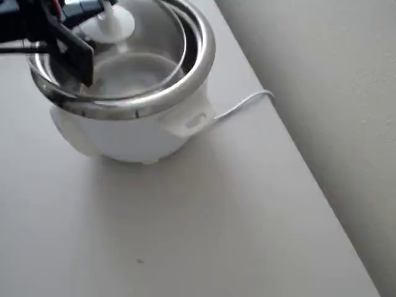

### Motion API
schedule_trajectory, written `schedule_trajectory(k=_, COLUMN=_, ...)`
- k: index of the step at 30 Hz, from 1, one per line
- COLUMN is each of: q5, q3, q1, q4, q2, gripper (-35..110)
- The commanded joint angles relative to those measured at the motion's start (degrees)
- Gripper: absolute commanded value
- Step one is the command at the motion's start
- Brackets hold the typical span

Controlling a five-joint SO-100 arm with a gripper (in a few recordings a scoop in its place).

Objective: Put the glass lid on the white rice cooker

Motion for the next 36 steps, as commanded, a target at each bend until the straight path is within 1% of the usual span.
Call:
schedule_trajectory(k=1, q5=-3.0, q3=0.3, q1=2.3, q4=-3.8, q2=4.6, gripper=0)
schedule_trajectory(k=5, q5=-4.7, q3=1.5, q1=2.4, q4=-5.4, q2=6.1, gripper=0)
schedule_trajectory(k=8, q5=-4.7, q3=5.2, q1=1.9, q4=-8.4, q2=11.4, gripper=0)
schedule_trajectory(k=16, q5=-5.4, q3=5.7, q1=-0.1, q4=-9.1, q2=19.0, gripper=0)
schedule_trajectory(k=28, q5=-6.7, q3=4.4, q1=-0.6, q4=-16.3, q2=12.7, gripper=0)
schedule_trajectory(k=36, q5=-6.9, q3=2.1, q1=-0.4, q4=-17.9, q2=7.9, gripper=0)
